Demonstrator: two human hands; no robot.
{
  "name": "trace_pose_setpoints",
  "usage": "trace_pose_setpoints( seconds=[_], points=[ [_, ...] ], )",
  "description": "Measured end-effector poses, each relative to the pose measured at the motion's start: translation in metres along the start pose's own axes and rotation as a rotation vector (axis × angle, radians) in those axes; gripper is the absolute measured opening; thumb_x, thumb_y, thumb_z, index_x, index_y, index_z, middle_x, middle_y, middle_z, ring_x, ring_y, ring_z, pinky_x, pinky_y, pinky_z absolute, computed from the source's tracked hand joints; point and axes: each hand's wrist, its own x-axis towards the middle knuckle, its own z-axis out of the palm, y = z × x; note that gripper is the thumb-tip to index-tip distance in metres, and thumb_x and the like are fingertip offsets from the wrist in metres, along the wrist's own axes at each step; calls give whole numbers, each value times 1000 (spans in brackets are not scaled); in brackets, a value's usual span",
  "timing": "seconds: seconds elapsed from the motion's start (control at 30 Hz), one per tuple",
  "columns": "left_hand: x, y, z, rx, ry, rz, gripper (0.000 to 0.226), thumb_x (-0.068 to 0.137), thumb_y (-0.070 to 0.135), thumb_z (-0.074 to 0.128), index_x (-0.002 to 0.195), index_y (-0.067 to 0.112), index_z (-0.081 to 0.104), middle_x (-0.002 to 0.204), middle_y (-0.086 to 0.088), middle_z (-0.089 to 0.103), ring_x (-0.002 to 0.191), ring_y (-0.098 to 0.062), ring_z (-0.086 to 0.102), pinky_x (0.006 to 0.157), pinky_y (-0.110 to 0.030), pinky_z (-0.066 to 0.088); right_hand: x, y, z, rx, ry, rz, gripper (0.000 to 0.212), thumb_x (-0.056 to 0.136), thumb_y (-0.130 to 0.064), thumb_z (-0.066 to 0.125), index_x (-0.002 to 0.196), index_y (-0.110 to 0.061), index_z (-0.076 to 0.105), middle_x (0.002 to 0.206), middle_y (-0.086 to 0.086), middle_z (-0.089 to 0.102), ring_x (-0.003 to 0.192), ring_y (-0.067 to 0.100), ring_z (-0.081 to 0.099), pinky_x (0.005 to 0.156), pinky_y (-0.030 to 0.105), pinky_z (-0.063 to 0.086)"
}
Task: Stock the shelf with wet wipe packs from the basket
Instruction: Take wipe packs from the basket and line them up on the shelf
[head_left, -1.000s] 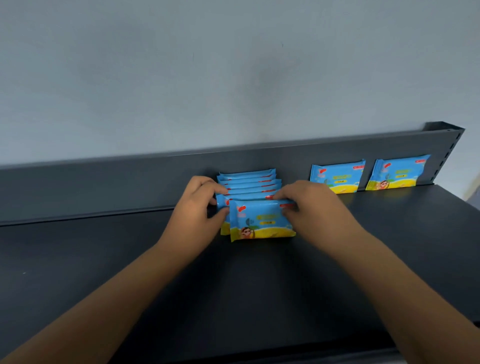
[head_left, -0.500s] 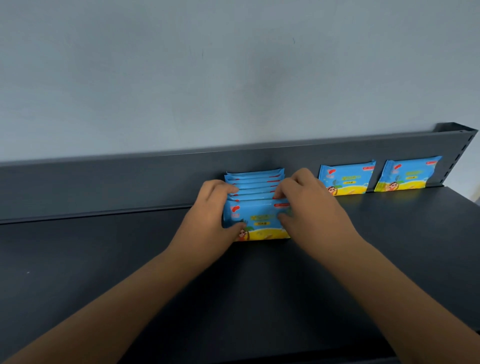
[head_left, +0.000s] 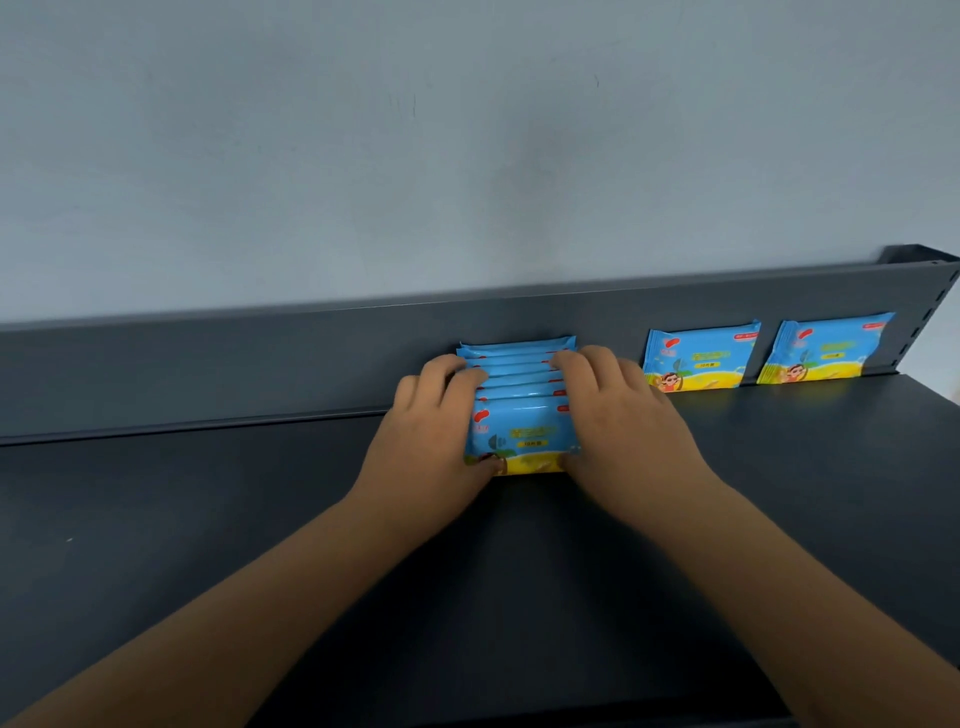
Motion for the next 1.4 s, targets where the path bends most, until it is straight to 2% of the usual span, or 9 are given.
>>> trace_pose_setpoints(
  seconds=[0.17, 0.3, 0.53, 0.7, 0.8, 0.93, 1.03, 1.23, 1.4],
  points=[
    [-2, 5, 0, 21, -14, -21, 92, 69, 41, 88, 147, 18, 45, 151, 2, 38, 129, -22, 40, 110, -38, 43, -1, 0, -2, -34, -11, -10, 93, 75, -32, 81, 150, -22, 27, 146, 3, 38, 127, 28, 47, 99, 44, 50],
    [-4, 7, -2, 46, -16, -14, 90, 74, 48, 82, 149, 19, 43, 154, 3, 37, 137, -21, 38, 115, -36, 37, -5, 0, -6, -28, 14, -33, 88, 82, -39, 75, 153, -21, 27, 153, 5, 36, 138, 28, 40, 108, 45, 45],
    [-4, 12, -9, 44, 5, -52, 80, 85, 58, 60, 151, 17, 42, 159, 1, 37, 145, -21, 34, 120, -36, 31, -6, -5, -13, -5, 18, -80, 85, 90, -55, 63, 158, -19, 27, 162, 3, 32, 152, 24, 26, 125, 46, 24],
    [-9, 10, -23, 67, -26, -134, 79, 92, 69, 40, 155, 23, 37, 164, 6, 32, 148, -17, 31, 121, -42, 34, -9, -9, -22, 25, -9, -136, 70, 101, -52, 44, 160, -20, 22, 166, 3, 25, 155, 25, 17, 126, 46, 19],
    [-20, 8, -40, 155, -40, -235, 82, 92, 75, 25, 156, 26, 34, 166, 5, 29, 150, -22, 31, 119, -49, 36, -12, -22, -29, 92, 1, -174, 63, 103, -49, 35, 159, -21, 25, 165, 2, 28, 155, 24, 18, 126, 46, 19],
    [-52, -3, -72, 497, -70, -299, 76, 97, 73, 17, 151, 26, 46, 164, -4, 36, 148, -35, 37, 114, -57, 38, -11, -65, -32, 212, 25, -259, 60, 105, -46, 26, 159, -20, 27, 163, -1, 32, 154, 19, 22, 125, 44, 20],
    [-88, -15, -98, 618, -114, -420, 80, 98, 73, 13, 148, 23, 52, 163, -7, 39, 148, -37, 37, 114, -62, 36, -13, -111, -30, 300, 21, -342, 59, 107, -47, 27, 160, -20, 25, 164, -1, 30, 154, 19, 21, 127, 42, 16],
    [-188, -39, -150, 676, -139, -712, 87, 95, 74, -2, 160, 28, 31, 170, -2, 24, 154, -35, 26, 120, -62, 25, -45, -219, -19, 358, 35, -545, 66, 106, -52, 20, 162, -17, 18, 168, 1, 23, 158, 21, 8, 128, 46, 4],
    [-295, -59, -195, 659, -91, -957, 89, 91, 79, -6, 162, 34, 21, 172, 3, 18, 158, -32, 17, 122, -62, 20, -94, -322, -3, 411, 42, -713, 69, 107, -54, 20, 162, -13, 16, 167, 5, 26, 157, 25, 11, 127, 50, 4]
  ],
)
